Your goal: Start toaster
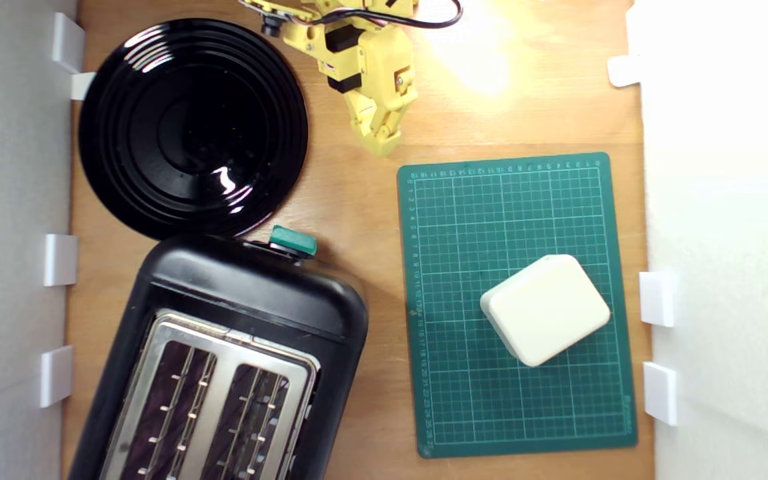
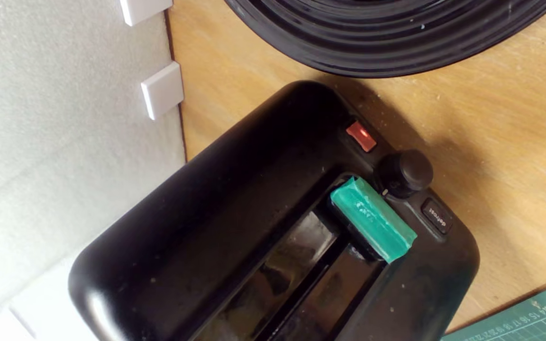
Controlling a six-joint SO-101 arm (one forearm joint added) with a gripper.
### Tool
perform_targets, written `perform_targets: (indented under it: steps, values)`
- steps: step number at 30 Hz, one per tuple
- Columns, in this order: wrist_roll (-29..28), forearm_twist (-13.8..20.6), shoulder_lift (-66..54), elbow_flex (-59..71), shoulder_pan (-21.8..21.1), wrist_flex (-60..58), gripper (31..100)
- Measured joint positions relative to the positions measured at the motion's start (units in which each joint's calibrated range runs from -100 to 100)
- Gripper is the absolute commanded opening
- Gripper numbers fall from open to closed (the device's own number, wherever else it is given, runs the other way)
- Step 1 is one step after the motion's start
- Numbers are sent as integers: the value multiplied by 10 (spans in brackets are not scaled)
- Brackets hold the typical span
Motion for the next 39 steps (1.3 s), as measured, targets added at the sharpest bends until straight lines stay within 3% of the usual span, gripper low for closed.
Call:
perform_targets:
  steps: [12, 39]
  values:
    - [-2, 0, 0, 0, -30, 5, 313]
    - [-2, 0, 0, 0, -30, 5, 316]
